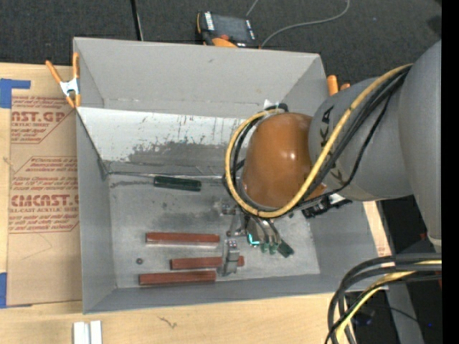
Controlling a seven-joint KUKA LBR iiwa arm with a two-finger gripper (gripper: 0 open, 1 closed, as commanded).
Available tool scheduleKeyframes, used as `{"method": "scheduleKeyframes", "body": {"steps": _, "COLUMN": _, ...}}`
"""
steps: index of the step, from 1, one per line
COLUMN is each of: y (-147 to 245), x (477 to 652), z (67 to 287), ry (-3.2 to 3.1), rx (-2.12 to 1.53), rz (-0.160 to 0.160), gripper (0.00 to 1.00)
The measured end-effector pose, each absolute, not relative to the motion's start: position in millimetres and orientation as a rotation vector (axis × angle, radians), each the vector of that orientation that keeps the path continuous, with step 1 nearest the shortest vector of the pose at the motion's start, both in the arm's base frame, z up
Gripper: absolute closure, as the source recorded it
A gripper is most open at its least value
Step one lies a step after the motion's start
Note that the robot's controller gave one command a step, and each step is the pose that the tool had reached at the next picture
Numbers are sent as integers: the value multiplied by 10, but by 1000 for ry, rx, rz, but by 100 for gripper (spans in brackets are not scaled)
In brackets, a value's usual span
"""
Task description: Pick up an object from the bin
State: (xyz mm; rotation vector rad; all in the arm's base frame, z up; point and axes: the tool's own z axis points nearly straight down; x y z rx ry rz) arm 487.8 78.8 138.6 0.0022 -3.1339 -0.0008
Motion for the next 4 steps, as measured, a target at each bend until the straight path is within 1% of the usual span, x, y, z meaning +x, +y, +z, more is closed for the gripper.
{"method": "scheduleKeyframes", "body": {"steps": 1, "y": 987, "x": 5064, "z": 661, "ry": -3135, "rx": 103, "rz": 1, "gripper": 0}}
{"method": "scheduleKeyframes", "body": {"steps": 2, "y": 984, "x": 5081, "z": 705, "ry": -3142, "rx": 99, "rz": -2, "gripper": 100}}
{"method": "scheduleKeyframes", "body": {"steps": 3, "y": 850, "x": 5712, "z": 1908, "ry": -3151, "rx": 128, "rz": -1, "gripper": 100}}
{"method": "scheduleKeyframes", "body": {"steps": 4, "y": 517, "x": 5646, "z": 2609, "ry": -3100, "rx": 555, "rz": 2, "gripper": 100}}
